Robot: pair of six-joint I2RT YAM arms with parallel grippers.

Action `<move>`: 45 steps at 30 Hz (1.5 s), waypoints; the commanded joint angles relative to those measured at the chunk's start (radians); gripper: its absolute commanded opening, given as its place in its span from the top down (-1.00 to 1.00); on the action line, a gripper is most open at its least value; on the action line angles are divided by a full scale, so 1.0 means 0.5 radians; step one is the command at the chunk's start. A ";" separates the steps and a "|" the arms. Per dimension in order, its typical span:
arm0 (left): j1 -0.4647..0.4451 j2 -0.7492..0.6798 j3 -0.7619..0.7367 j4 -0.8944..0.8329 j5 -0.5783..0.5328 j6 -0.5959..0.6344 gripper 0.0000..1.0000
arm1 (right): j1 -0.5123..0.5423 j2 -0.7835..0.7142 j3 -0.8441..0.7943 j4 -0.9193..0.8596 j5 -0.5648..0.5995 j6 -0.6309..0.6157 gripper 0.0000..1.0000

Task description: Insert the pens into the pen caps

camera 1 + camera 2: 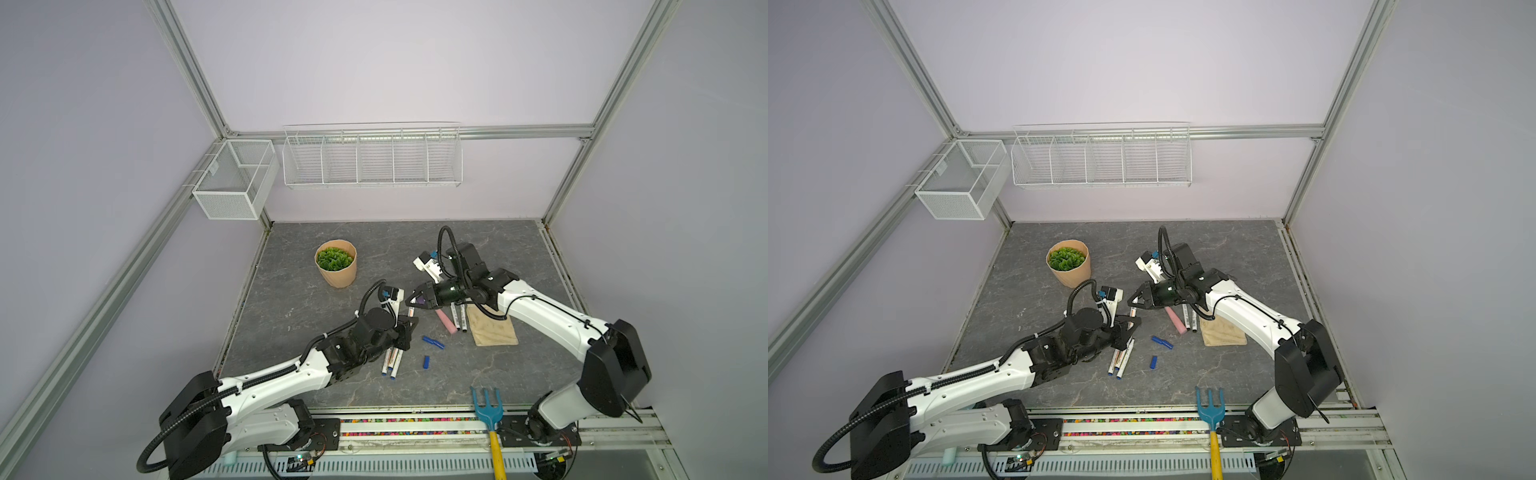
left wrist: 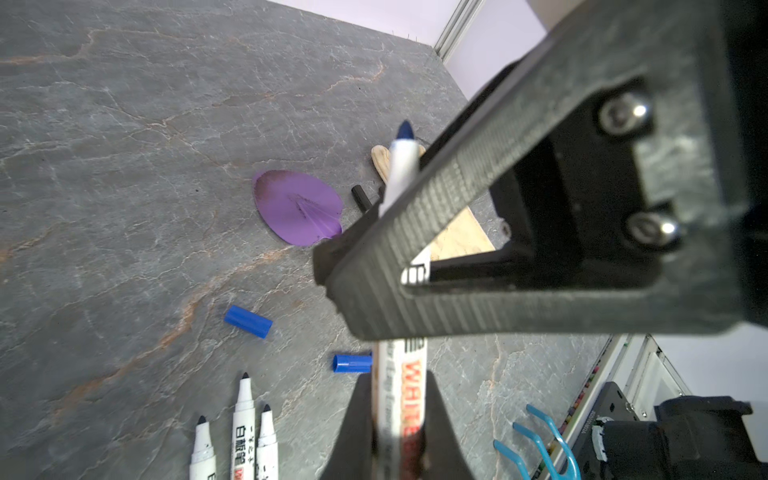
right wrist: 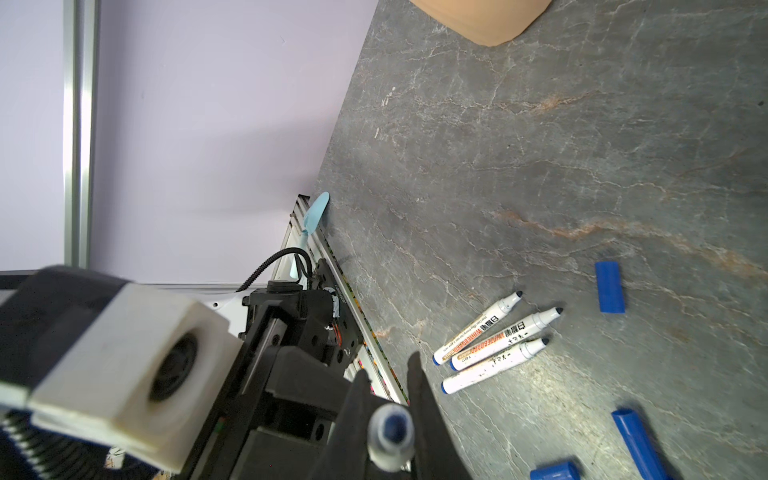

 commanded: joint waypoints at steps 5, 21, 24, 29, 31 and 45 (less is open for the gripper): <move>0.017 -0.268 -0.182 -0.372 -0.364 -0.194 1.00 | -0.014 0.124 0.013 -0.277 0.527 -0.156 0.16; 0.023 -0.538 -0.468 -0.535 -0.519 -0.461 1.00 | 0.282 0.918 0.628 -0.743 1.127 -0.439 0.21; 0.024 -0.524 -0.480 -0.514 -0.507 -0.457 1.00 | 0.331 1.029 0.719 -0.806 1.247 -0.484 0.21; 0.023 -0.497 -0.503 -0.467 -0.495 -0.453 1.00 | 0.382 1.154 0.829 -0.858 1.449 -0.539 0.23; 0.023 -0.483 -0.507 -0.447 -0.477 -0.450 1.00 | 0.401 1.193 0.861 -0.871 1.536 -0.575 0.24; 0.023 -0.462 -0.509 -0.401 -0.401 -0.436 1.00 | 0.526 1.325 0.914 -0.839 1.741 -0.667 0.64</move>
